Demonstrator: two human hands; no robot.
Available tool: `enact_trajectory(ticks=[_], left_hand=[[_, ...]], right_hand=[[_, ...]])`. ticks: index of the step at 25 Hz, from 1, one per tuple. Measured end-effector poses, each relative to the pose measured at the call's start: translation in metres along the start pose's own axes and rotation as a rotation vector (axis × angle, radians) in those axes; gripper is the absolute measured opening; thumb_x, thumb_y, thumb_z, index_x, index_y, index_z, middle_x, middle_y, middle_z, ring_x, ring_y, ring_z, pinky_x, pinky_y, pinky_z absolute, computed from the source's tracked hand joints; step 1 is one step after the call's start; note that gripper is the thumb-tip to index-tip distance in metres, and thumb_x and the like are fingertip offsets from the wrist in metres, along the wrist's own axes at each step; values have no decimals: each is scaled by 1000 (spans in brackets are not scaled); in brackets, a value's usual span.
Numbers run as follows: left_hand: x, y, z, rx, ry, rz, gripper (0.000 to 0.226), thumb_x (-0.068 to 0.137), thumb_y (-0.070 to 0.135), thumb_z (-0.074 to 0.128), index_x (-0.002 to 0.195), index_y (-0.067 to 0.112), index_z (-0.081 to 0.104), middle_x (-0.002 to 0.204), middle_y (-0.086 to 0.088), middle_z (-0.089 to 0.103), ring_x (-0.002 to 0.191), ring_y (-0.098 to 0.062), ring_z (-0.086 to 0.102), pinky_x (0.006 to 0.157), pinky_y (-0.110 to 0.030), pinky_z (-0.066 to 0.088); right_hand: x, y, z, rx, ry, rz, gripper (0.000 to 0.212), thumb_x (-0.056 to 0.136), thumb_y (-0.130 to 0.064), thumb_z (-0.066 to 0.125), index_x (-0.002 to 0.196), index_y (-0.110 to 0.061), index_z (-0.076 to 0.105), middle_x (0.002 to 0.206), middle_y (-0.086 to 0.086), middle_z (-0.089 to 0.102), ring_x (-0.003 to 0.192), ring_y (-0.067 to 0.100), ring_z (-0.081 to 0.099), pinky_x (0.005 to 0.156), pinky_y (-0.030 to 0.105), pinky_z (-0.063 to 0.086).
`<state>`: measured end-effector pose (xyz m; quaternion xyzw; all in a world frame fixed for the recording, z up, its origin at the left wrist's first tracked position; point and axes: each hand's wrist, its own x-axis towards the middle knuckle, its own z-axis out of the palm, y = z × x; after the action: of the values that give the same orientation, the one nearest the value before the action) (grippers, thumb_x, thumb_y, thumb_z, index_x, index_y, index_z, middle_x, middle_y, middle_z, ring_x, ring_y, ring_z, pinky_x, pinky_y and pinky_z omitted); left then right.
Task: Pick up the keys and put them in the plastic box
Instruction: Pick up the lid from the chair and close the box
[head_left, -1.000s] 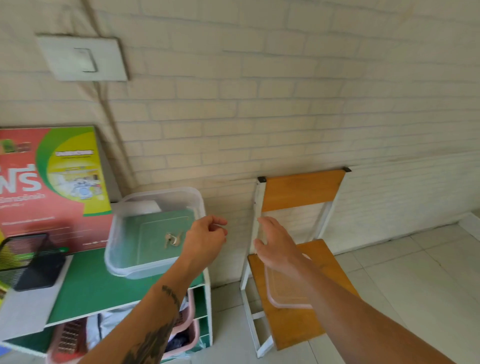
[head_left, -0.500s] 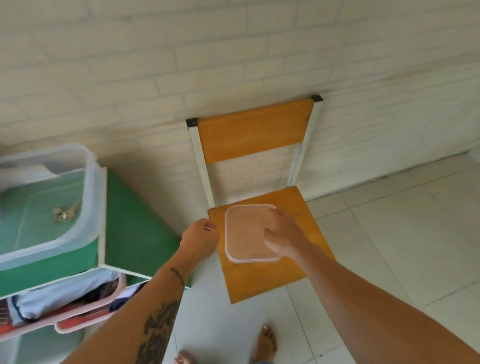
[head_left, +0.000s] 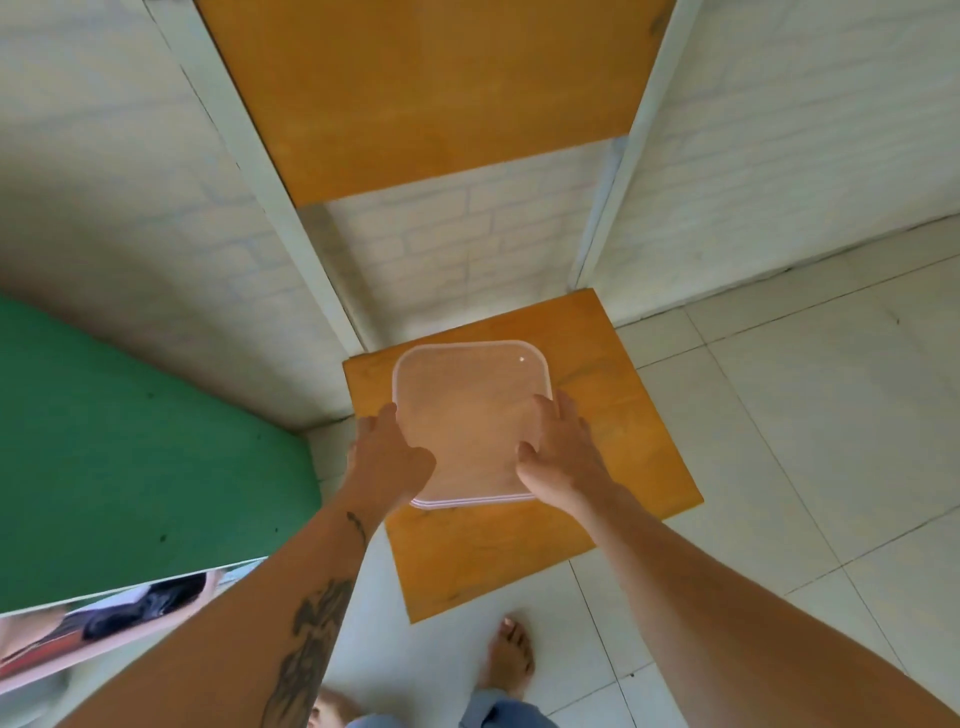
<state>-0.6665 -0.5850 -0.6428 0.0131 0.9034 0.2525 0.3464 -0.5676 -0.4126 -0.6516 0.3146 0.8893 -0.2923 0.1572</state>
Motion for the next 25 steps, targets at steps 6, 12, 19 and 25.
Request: enact_trajectory(ticks=[6,12,19,25], left_hand=[[25,-16,33,123,94,128,70,80,12,48,144,24,23,149,-1,28,129,-29,31,101,-45,44],[21,-22,41,101,148,162,75,83,15,48,149,27,16,154,2,23,135,-26,22,107,-44,41],[-35,1,-24,145,371,314,71,83,20,51,150,21,27,154,-7,30,132,-31,28,109,-44,30],[-115,39,-101,88,540,396,69,77,14,55,145,15,39,147,-14,40,128,-36,34,104,-52,35]], right_hand=[[21,5,37,20,113,-28,65,91,-24,56,147,-21,23,162,8,12,142,37,24,110,50,39],[16,1,44,127,204,2,53,90,-23,57,139,-19,39,163,8,14,144,35,24,112,48,34],[-22,-35,0,194,368,-40,49,88,-27,56,136,-19,51,155,9,33,135,34,37,106,48,41],[-88,-93,-74,211,440,-125,51,85,-33,55,133,-16,59,153,13,36,136,31,36,108,42,35]])
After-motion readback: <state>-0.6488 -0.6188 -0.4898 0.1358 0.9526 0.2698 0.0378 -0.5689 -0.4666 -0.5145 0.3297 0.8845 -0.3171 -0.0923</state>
